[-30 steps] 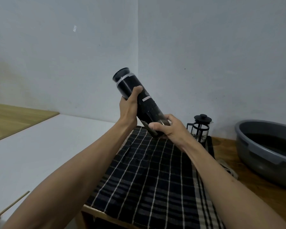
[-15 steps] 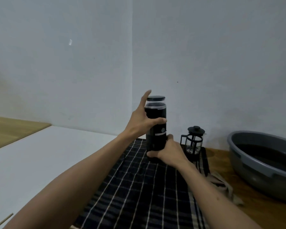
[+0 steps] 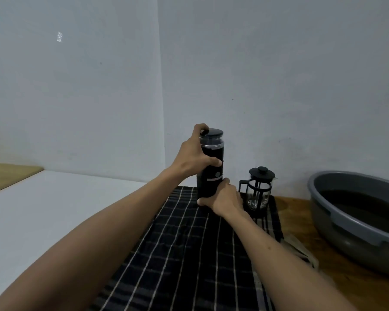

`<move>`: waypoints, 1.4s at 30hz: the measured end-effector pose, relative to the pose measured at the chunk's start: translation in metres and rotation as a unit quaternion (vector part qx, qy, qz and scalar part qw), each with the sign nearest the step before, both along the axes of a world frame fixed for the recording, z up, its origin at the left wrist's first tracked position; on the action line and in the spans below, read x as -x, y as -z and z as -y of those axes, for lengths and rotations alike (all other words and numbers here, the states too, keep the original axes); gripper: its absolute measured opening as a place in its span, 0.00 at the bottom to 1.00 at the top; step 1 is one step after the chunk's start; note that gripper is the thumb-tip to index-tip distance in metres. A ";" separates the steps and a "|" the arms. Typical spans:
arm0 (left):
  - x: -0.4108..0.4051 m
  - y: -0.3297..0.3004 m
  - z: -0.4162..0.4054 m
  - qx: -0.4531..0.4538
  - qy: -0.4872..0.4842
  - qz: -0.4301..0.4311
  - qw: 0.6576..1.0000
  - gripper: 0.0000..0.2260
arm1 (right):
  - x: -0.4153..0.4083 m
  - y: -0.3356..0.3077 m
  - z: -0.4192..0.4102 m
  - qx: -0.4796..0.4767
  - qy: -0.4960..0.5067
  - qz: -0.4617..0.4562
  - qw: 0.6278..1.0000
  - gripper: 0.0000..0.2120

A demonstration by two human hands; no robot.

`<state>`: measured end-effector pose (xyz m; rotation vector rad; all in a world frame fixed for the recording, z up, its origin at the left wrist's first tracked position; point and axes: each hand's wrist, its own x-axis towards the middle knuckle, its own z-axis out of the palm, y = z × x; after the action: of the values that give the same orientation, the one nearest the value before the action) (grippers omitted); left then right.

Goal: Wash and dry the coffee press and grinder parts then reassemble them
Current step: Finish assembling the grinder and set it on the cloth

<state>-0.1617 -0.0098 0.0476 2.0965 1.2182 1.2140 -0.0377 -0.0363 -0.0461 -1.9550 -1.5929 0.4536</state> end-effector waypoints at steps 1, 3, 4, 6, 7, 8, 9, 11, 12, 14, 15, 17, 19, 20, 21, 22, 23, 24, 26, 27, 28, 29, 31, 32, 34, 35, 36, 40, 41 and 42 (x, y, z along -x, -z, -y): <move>0.001 0.001 -0.008 0.003 -0.004 -0.007 1.000 0.39 | 0.000 0.002 -0.007 0.003 0.004 0.003 1.000 0.40; 0.002 0.003 -0.021 0.010 -0.008 -0.019 1.000 0.40 | 0.001 0.004 -0.019 0.010 0.011 0.008 1.000 0.41; 0.002 0.005 -0.025 0.012 -0.008 -0.023 1.000 0.40 | 0.001 0.005 -0.023 0.014 0.012 0.008 1.000 0.41; 0.001 0.010 -0.036 0.017 -0.004 -0.040 0.999 0.40 | 0.002 0.010 -0.031 0.024 0.017 0.003 1.000 0.41; 0.001 0.014 -0.039 0.014 -0.002 -0.049 0.999 0.40 | 0.002 0.013 -0.033 0.029 0.020 -0.001 0.999 0.41; -0.001 0.017 -0.042 0.010 0.002 -0.056 0.998 0.40 | 0.002 0.016 -0.035 0.032 0.024 -0.007 0.999 0.42; -0.002 0.020 -0.045 0.006 0.007 -0.062 0.998 0.40 | 0.001 0.019 -0.037 0.035 0.028 -0.014 0.999 0.42; -0.005 0.022 -0.050 0.000 0.020 -0.074 0.997 0.41 | -0.003 0.021 -0.042 0.044 0.027 -0.021 0.998 0.43; -0.006 0.022 -0.051 -0.001 0.024 -0.080 0.997 0.41 | -0.004 0.022 -0.043 0.050 0.025 -0.023 0.998 0.44; -0.008 0.020 -0.052 -0.001 0.025 -0.088 0.996 0.42 | -0.006 0.022 -0.045 0.054 0.025 -0.025 0.998 0.45; -0.008 0.020 -0.052 0.002 0.024 -0.090 0.996 0.42 | -0.006 0.022 -0.044 0.055 0.026 -0.023 0.998 0.46; -0.007 0.021 -0.053 0.012 0.027 -0.091 0.995 0.42 | -0.004 0.023 -0.043 0.055 0.028 -0.015 0.998 0.46; -0.007 0.021 -0.051 0.015 0.029 -0.092 0.995 0.42 | -0.002 0.022 -0.040 0.059 0.021 -0.011 0.998 0.45; -0.008 0.021 -0.049 0.015 0.026 -0.095 0.995 0.42 | -0.002 0.021 -0.037 0.069 0.017 -0.011 0.997 0.45; -0.009 0.022 -0.048 0.014 0.021 -0.097 0.995 0.42 | -0.003 0.018 -0.035 0.083 0.010 -0.008 0.996 0.44; -0.009 0.022 -0.048 0.013 0.015 -0.100 0.995 0.43 | -0.004 0.014 -0.032 0.096 -0.001 0.001 0.995 0.42; -0.010 0.024 -0.046 0.012 0.015 -0.101 0.995 0.44 | -0.009 0.008 -0.027 0.105 -0.013 0.018 0.994 0.39; -0.009 0.026 -0.044 0.016 0.013 -0.098 0.995 0.46 | -0.014 0.000 -0.022 0.105 -0.031 0.043 0.993 0.33; -0.008 0.029 -0.037 0.019 -0.001 -0.071 0.997 0.53 | -0.031 -0.022 -0.009 0.100 -0.071 0.084 0.989 0.17; -0.007 0.032 -0.032 -0.003 -0.024 -0.055 0.998 0.55 | -0.041 -0.034 -0.003 0.105 -0.093 0.087 0.986 0.11; -0.011 0.034 -0.021 -0.048 -0.051 -0.040 0.997 0.53 | -0.055 -0.045 0.006 0.118 -0.106 0.084 0.984 0.07; -0.015 0.038 -0.010 -0.113 -0.079 -0.023 0.990 0.47 | -0.067 -0.055 0.012 0.139 -0.115 0.079 0.980 0.04; -0.027 0.044 0.019 -0.224 -0.102 -0.003 0.969 0.28 | -0.092 -0.069 0.029 0.204 -0.112 0.073 0.970 0.04; -0.035 0.048 0.033 -0.235 -0.088 -0.011 0.968 0.20 | -0.101 -0.072 0.036 0.242 -0.103 0.093 0.960 0.07; -0.055 0.060 0.059 -0.165 -0.017 -0.078 0.983 0.11 | -0.115 -0.066 0.054 0.314 -0.084 0.171 0.930 0.16; -0.067 0.070 0.069 -0.110 0.020 -0.128 0.986 0.10 | -0.121 -0.057 0.063 0.340 -0.068 0.196 0.917 0.20; -0.078 0.081 0.076 -0.052 0.053 -0.171 0.983 0.09 | -0.126 -0.046 0.069 0.349 -0.055 0.207 0.912 0.21; -0.110 0.119 0.100 0.130 0.137 -0.216 0.958 0.18 | -0.150 -0.019 0.098 0.248 -0.011 0.116 0.962 0.07; -0.113 0.124 0.101 0.164 0.145 -0.198 0.956 0.21 | -0.156 -0.021 0.104 0.216 -0.001 0.038 0.976 0.06; -0.115 0.125 0.101 0.197 0.158 -0.163 0.954 0.22 | -0.162 -0.026 0.111 0.183 -0.001 -0.041 0.982 0.06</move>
<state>-0.0470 -0.1104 -0.0777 2.1211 1.0888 0.4513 0.1246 -0.1474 -0.0197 -2.1674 -1.5412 0.8692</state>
